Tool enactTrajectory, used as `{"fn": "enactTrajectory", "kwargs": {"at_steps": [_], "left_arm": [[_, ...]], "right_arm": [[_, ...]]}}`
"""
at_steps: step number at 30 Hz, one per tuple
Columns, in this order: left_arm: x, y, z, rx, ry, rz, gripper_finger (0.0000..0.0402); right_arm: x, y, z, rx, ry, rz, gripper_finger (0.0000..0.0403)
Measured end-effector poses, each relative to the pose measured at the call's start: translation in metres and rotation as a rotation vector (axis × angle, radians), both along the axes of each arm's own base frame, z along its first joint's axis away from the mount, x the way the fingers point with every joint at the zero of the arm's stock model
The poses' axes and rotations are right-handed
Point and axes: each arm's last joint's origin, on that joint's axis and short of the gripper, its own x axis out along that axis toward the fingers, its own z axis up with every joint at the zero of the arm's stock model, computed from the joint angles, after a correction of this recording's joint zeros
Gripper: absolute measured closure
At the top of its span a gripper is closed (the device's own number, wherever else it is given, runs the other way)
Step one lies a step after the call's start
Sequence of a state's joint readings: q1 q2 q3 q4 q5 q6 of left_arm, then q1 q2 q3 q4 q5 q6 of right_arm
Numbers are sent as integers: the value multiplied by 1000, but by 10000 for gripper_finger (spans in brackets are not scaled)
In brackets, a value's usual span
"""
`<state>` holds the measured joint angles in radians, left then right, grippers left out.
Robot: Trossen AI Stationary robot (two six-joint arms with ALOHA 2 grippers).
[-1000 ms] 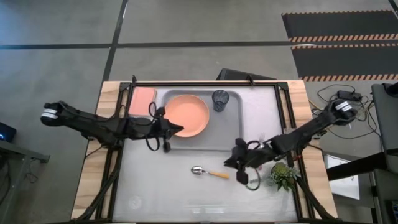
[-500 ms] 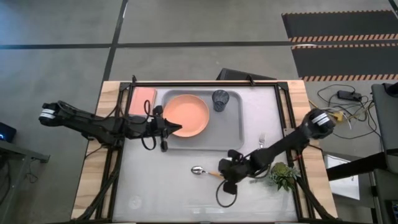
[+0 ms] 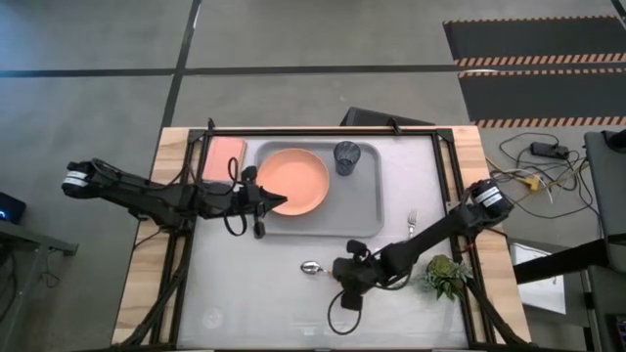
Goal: Pick and place plate/cup/fork/spoon on tray
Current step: Put the yellow spoon on the gray tray to the right side of the orange plate
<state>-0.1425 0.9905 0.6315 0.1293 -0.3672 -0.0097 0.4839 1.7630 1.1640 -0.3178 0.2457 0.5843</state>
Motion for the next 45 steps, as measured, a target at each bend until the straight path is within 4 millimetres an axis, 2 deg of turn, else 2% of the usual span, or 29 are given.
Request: {"fn": "enactTrajectory", "kwargs": {"at_steps": [7,10,13,17,23,26,31,32,39,45], "left_arm": [[1,0,2,16,-22,-4,400],[1,0,3,20,-25,-5,400],[1,0,4,20,-39,-5,400],[1,0,4,39,-33,-9,400],[2,0,5,41,-44,-8,400],[2,0,6,38,-59,-8,400],[2,0,6,38,-58,-8,400],[2,0,6,38,-58,-8,400],[2,0,9,32,-88,-12,400],[4,-5,13,3,-128,-161,400]], "right_arm": [[0,-2,-3,-66,-35,-53,248],[2,-2,-12,-104,-28,-58,212],[4,-1,-23,-117,-9,-54,193],[9,2,-40,-126,-9,-43,189],[14,4,-55,-135,-17,-54,217],[14,4,-60,-140,-9,-62,262],[14,3,-62,-153,-8,-69,363],[14,3,-61,-154,-9,-67,370],[11,1,-40,-144,-30,-14,370],[3,-2,-5,-124,-145,43,370]]}}
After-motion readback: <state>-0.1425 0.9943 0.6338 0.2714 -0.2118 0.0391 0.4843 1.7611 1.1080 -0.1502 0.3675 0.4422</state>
